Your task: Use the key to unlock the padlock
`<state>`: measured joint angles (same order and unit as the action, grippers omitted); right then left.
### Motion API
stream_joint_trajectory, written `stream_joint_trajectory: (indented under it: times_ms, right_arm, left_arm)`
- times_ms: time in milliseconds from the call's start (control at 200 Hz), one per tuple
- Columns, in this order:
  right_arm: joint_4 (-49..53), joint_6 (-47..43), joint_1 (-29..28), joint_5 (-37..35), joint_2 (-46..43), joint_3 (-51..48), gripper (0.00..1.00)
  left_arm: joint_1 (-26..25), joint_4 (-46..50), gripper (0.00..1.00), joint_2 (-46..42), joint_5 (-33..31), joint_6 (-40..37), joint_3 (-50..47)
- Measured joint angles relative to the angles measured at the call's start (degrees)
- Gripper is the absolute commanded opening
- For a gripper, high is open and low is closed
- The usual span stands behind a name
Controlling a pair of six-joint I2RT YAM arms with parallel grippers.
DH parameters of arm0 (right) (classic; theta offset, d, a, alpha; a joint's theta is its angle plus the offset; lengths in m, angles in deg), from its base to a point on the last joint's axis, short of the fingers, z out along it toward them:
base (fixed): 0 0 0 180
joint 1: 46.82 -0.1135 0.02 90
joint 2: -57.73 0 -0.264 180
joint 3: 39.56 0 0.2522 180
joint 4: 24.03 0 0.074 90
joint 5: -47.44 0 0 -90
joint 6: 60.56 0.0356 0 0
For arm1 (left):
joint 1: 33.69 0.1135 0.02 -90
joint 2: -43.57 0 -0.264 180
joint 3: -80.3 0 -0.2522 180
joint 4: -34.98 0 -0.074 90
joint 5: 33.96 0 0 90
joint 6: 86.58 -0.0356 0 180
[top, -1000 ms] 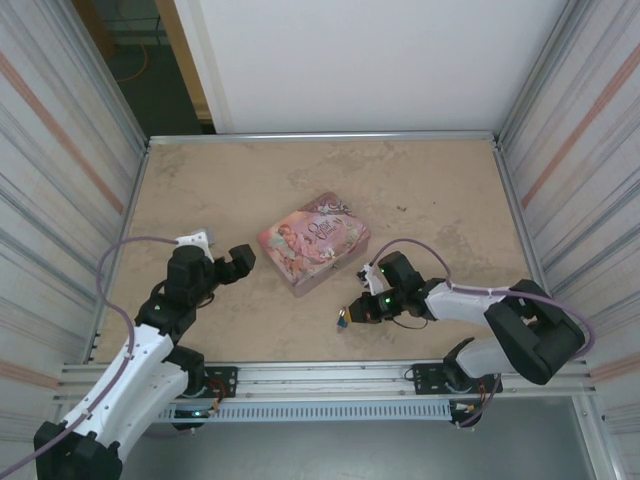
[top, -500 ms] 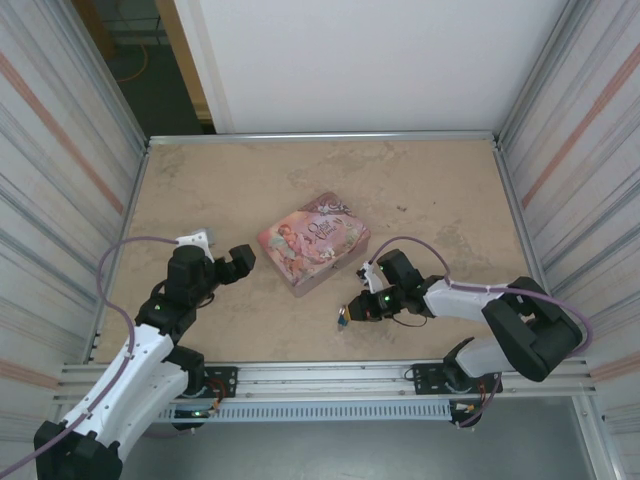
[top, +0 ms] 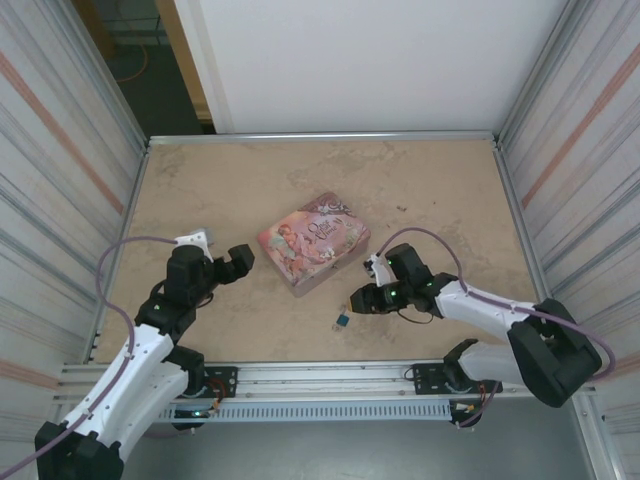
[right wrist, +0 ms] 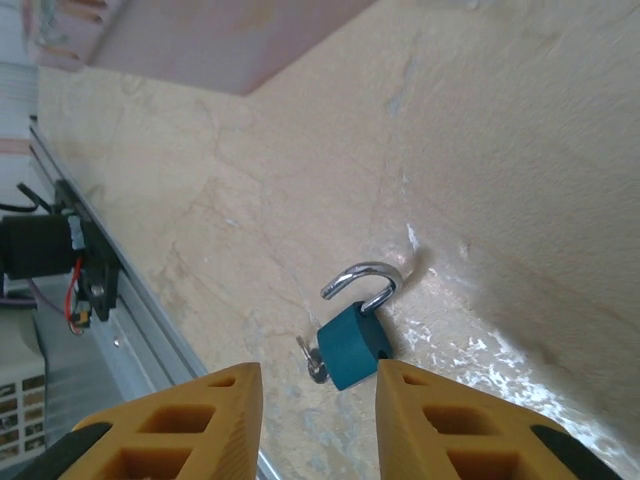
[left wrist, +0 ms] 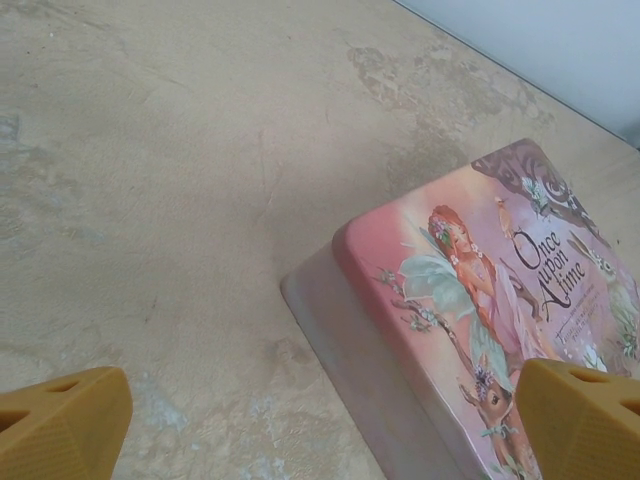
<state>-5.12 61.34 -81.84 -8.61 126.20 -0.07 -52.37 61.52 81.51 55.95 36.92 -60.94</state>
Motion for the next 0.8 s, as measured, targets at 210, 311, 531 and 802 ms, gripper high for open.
stream_joint_trajectory:
  times_ms: [210, 311, 531, 802]
  right_arm:
    - [4.92, -1.07, 2.71, -5.64, -9.03, 0.02, 0.57]
    - [6.75, -1.62, 4.59, -9.33, -13.64, 0.09, 0.69]
    - [9.11, -4.2, 9.46, -17.73, -20.0, 1.6, 0.97]
    - [9.99, -8.48, 19.69, -26.23, -22.88, 1.99, 0.99]
  left_arm:
    - [0.87, 0.94, 0.99, -0.11, -0.04, -0.79, 0.0]
    - [1.86, 1.18, 0.99, -0.42, -0.02, -1.01, 0.0]
    - [5.2, 2.49, 0.99, -0.76, -0.02, -1.4, 0.0]
    - [9.31, 4.17, 0.99, -0.76, 0.0, -1.77, 0.0]
